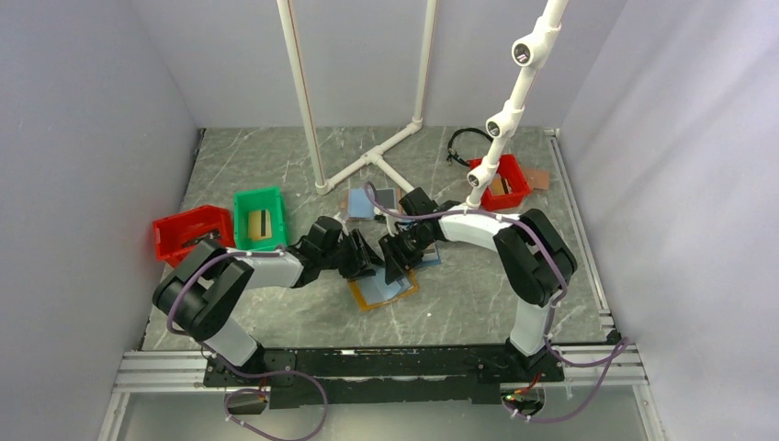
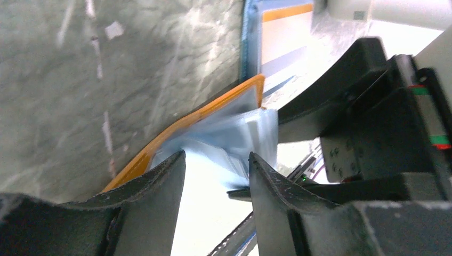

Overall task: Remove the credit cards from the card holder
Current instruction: Open the card holder at the center of the board.

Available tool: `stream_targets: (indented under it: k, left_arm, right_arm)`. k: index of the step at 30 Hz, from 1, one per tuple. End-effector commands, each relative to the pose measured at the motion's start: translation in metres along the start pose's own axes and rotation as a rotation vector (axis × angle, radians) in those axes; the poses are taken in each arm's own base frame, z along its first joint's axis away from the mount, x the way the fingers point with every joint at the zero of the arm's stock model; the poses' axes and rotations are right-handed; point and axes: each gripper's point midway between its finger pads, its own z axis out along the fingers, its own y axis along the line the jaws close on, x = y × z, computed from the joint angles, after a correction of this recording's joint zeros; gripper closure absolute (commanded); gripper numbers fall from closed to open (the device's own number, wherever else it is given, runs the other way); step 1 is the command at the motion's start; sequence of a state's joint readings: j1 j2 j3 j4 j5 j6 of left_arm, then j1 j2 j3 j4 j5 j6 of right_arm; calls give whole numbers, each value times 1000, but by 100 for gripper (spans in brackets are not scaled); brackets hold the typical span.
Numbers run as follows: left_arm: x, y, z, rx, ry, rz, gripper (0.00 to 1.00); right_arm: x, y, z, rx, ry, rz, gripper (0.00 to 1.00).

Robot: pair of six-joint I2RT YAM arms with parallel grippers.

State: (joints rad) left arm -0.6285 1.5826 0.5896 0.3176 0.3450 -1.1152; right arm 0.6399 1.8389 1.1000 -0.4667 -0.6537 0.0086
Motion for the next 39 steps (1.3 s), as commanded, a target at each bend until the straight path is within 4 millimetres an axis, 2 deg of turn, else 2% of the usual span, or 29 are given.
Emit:
stream_targets:
  k: [1, 4, 11, 17, 19, 25, 29, 33, 36, 39]
  left_arm:
    - [6, 27, -9, -80, -18, 35, 47]
    - [9, 36, -12, -98, -18, 36, 47]
    - [13, 42, -11, -102, -7, 34, 48]
    - [12, 56, -15, -178, -15, 51, 48]
    - [11, 62, -16, -198, -14, 56, 52]
    - [13, 66, -26, -202, -2, 102, 79]
    - [13, 66, -34, -206, 13, 139, 81]
    - [14, 68, -38, -223, 45, 161, 80]
    - [15, 70, -36, -230, 70, 170, 80]
    - [16, 71, -35, -229, 82, 172, 80]
  right_arm:
    - [-8, -1, -12, -7, -22, -51, 45]
    - [-15, 4, -21, -13, -51, -81, 37]
    - [-17, -5, -25, 27, -61, -80, 42]
    - [-21, -3, -36, 7, -83, -96, 40]
    - [-23, -7, -38, 23, -87, -99, 40]
    - [-26, -13, -43, 66, -102, -110, 40]
    - [-30, -15, -48, 95, -119, -136, 40]
    - [-29, -11, -46, 89, -119, -158, 45]
    - [-27, 1, -39, 51, -106, -190, 58]
    - [-23, 9, -27, 41, -81, -208, 64]
